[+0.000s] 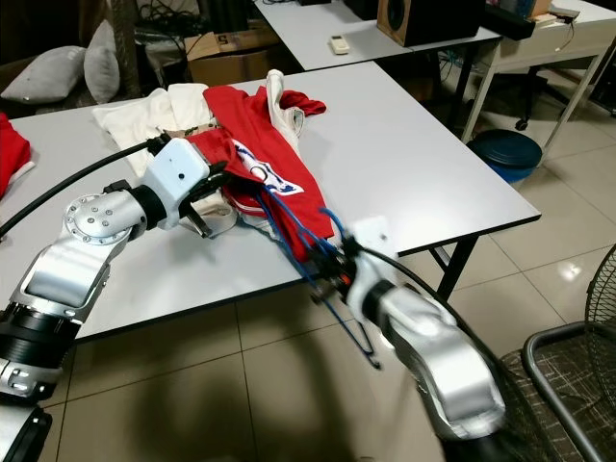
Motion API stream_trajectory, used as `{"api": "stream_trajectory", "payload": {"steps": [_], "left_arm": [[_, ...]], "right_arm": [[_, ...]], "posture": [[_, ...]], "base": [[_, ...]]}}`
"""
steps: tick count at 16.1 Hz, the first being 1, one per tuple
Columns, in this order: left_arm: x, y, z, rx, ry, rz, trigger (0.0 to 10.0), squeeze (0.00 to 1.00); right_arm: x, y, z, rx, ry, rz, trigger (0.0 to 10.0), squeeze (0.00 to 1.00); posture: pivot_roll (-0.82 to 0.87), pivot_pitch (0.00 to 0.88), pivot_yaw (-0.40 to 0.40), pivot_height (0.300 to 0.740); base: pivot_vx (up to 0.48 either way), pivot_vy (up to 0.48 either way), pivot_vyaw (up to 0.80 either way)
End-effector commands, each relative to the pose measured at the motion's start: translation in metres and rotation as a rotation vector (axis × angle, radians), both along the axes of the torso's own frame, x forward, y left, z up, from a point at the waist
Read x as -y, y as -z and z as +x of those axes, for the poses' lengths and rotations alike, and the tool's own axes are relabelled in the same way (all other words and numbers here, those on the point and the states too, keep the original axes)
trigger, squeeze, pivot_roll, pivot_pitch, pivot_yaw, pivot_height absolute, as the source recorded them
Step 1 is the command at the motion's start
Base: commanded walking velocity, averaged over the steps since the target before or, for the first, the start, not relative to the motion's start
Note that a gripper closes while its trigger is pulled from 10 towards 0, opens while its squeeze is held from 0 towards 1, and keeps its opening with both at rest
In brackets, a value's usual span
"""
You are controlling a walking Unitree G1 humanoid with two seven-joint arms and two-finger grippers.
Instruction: Hang hanger
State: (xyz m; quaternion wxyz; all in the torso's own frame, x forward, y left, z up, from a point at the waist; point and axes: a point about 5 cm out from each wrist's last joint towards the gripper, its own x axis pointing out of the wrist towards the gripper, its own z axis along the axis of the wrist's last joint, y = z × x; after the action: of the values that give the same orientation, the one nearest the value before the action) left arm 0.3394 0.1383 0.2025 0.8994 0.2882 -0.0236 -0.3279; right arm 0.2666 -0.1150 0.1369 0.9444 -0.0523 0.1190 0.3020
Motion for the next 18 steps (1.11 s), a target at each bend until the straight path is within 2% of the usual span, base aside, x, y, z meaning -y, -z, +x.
{"api": "stream_trajectory", "payload": {"steps": [1, 4, 6, 7, 9, 10, 11, 12, 13, 14, 15, 16, 17, 18], "left_arm": [[0.007, 0.0, -0.005, -0.015, 0.042, -0.005, 0.0, 0.0], [0.015, -0.003, -0.006, -0.013, 0.061, -0.04, 0.0, 0.0], [0.015, -0.007, -0.006, -0.003, 0.051, -0.055, 0.0, 0.0], [0.007, -0.012, -0.002, 0.023, 0.003, -0.063, 0.0, 0.0], [-0.019, -0.024, 0.01, 0.08, -0.134, -0.049, 0.0, 0.0], [-0.031, -0.033, 0.015, 0.117, -0.181, -0.04, 0.0, 0.0], [-0.036, -0.039, 0.017, 0.142, -0.195, -0.034, 0.0, 0.0], [-0.041, -0.054, 0.019, 0.19, -0.208, -0.04, 0.0, 0.0], [-0.043, -0.061, 0.019, 0.212, -0.208, -0.047, 0.0, 0.0], [-0.042, -0.065, 0.016, 0.218, -0.188, -0.05, 0.0, 0.0], [-0.039, -0.059, 0.013, 0.197, -0.16, -0.04, 0.0, 0.0], [-0.033, -0.046, 0.007, 0.158, -0.124, -0.034, 0.0, 0.0], [-0.028, -0.037, 0.003, 0.135, -0.095, -0.036, 0.0, 0.0], [-0.022, -0.034, -0.002, 0.118, -0.062, -0.049, 0.0, 0.0]], "right_arm": [[-0.009, -0.001, 0.005, -0.007, -0.006, 0.016, 10.0, 0.0], [-0.025, 0.009, 0.007, -0.104, -0.023, 0.042, 10.0, 0.0], [-0.026, 0.014, 0.007, -0.153, 0.021, 0.069, 10.0, 0.0], [-0.021, 0.017, 0.011, -0.167, 0.105, 0.092, 10.0, 0.0], [0.011, 0.013, 0.028, -0.124, 0.308, 0.091, 10.0, 0.0], [0.029, -0.004, 0.043, -0.03, 0.386, 0.098, 10.0, 0.0], [0.034, -0.019, 0.051, 0.039, 0.393, 0.117, 10.0, 0.0], [0.035, -0.048, 0.057, 0.136, 0.365, 0.21, 10.0, 0.0], [0.032, -0.058, 0.056, 0.157, 0.334, 0.264, 10.0, 0.0], [0.026, -0.059, 0.051, 0.135, 0.289, 0.3, 10.0, 0.0], [0.021, -0.045, 0.046, 0.077, 0.271, 0.276, 10.0, 0.0], [0.015, -0.018, 0.035, -0.037, 0.27, 0.247, 10.0, 0.0], [0.012, 0.0, 0.027, -0.115, 0.269, 0.242, 10.0, 0.0], [0.011, 0.008, 0.022, -0.17, 0.291, 0.301, 10.0, 0.0]], "posture": [[-0.06, 0.0, 0.074, 0.74], [-0.06, 0.0, 0.067, 0.74], [-0.06, 0.0, 0.065, 0.74], [-0.05, 0.0, 0.061, 0.74], [-0.05, 0.0, 0.06, 0.74], [-0.06, 0.0, 0.061, 0.74], [-0.06, 0.0, 0.061, 0.74], [-0.06, 0.0, 0.058, 0.74], [-0.06, 0.0, 0.057, 0.74], [-0.05, 0.0, 0.055, 0.74], [-0.05, 0.0, 0.056, 0.74], [-0.05, 0.0, 0.06, 0.74], [-0.05, 0.0, 0.062, 0.74], [-0.05, 0.0, 0.063, 0.74]], "base": [[0.0, 0.0, 0.0], [0.0, 0.0, 0.0], [0.0, 0.0, 0.0], [0.0, 0.0, 0.0], [0.0, 0.0, 0.0], [0.0, 0.0, 0.0], [0.0, 0.0, 0.0], [0.0, 0.0, 0.0], [0.0, 0.0, 0.0], [0.0, 0.0, 0.0], [0.0, 0.0, 0.0], [0.0, 0.0, 0.0], [0.0, 0.0, 0.0], [0.0, 0.0, 0.0]]}}
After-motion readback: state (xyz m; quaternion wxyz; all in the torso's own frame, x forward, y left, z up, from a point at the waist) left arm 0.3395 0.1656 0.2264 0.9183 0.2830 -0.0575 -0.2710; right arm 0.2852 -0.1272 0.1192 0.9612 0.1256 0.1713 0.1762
